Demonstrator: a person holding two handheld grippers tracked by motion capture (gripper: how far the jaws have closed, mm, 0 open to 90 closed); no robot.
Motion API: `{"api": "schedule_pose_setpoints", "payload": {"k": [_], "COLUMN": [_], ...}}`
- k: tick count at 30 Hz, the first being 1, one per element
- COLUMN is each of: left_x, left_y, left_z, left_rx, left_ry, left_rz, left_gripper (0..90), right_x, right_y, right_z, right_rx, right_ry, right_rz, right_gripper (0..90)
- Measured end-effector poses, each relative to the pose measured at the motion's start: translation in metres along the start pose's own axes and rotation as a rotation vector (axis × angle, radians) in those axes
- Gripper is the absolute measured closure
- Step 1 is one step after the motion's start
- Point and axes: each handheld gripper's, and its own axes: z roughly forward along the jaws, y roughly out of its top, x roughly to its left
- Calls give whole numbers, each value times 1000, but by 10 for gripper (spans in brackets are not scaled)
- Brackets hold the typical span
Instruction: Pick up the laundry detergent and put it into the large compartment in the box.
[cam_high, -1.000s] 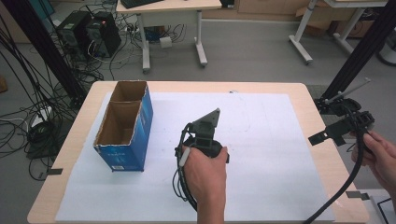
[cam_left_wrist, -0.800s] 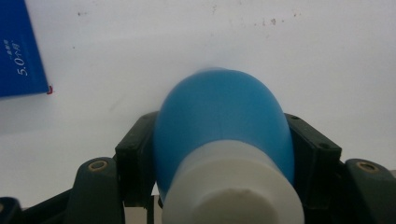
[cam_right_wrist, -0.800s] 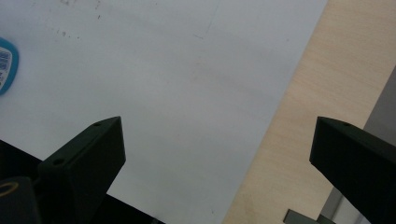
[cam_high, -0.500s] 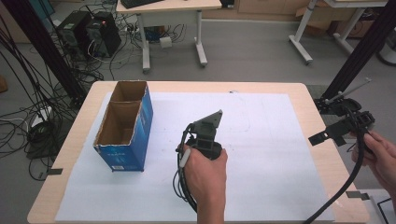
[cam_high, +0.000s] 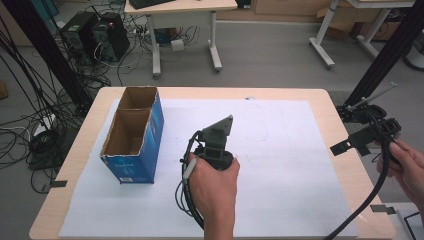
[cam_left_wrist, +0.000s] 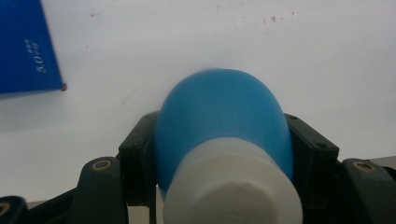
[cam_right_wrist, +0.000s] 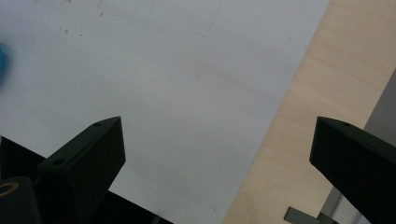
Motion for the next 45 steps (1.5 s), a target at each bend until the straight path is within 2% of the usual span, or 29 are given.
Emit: {"api": "schedule_pose_setpoints", "payload": {"k": [1, 2, 3, 8, 9, 10, 11, 12, 16, 17, 20, 22, 23, 25, 26, 28, 29, 30, 31, 33, 37, 40, 45], "left_x": [0, 2, 2, 13, 19, 19, 23, 23, 34, 41, 50, 64, 64, 75, 75, 87, 98, 98, 107, 109, 127, 135, 157], "left_y": [0, -1, -1, -1, -1, -1, 0, 0, 3, 5, 8, 12, 12, 16, 16, 17, 17, 17, 18, 20, 26, 28, 36], "left_z": [0, -10, -10, -43, -58, -58, -69, -69, -93, -103, -113, -129, -129, -144, -144, -153, -162, -162, -171, -174, -194, -198, -206], "left_rx": [0, -7, -7, -22, -32, -32, -40, -40, -46, -48, -43, -50, -50, -54, -54, -64, -78, -78, -84, -84, -93, -94, -104], "left_ry": [0, 4, 4, 5, 9, 9, 14, 14, 22, 19, 15, 14, 14, 16, 16, 4, -7, -7, -4, 0, 26, 28, 22], "left_rz": [0, -4, -4, -19, -26, -26, -31, -31, -45, -52, -57, -69, -69, -67, -67, -82, -96, -96, -104, -105, -128, -133, -151], "left_gripper": [373, 374, 374, 374, 374, 374, 374, 374, 374, 374, 374, 374, 374, 374, 374, 374, 374, 374, 374, 374, 374, 374, 374], "right_x": [0, 0, 0, 1, 3, 3, 5, 6, 12, 14, 19, 20, 20, 22, 22, 23, 24, 24, 26, 27, 31, 31, 32], "right_y": [0, 0, 0, 4, 5, 5, 7, 8, 12, 13, 17, 20, 20, 23, 23, 26, 29, 29, 31, 33, 40, 43, 52], "right_z": [0, -1, -1, -2, -3, -3, -4, -5, -9, -10, -11, -12, -12, -13, -13, -13, -12, -12, -11, -10, -6, -4, 2], "right_rx": [1, 2, 2, 10, 9, 9, 11, 12, 14, 16, 22, 27, 27, 32, 32, 37, 44, 44, 51, 54, 69, 74, 92], "right_ry": [2, 2, 2, 6, 4, 4, 1, -2, -14, -22, -31, -32, -32, -35, -35, -36, -40, -40, -42, -44, -52, -52, -47], "right_rz": [-1, 0, 0, 3, 0, 0, -2, -3, -8, -12, -15, -20, -20, -22, -22, -28, -26, -26, -27, -29, -30, -29, -25], "right_gripper": [36, 36, 36, 36, 36, 36, 36, 36, 37, 36, 36, 37, 37, 37, 37, 37, 36, 36, 37, 37, 37, 37, 38]}}
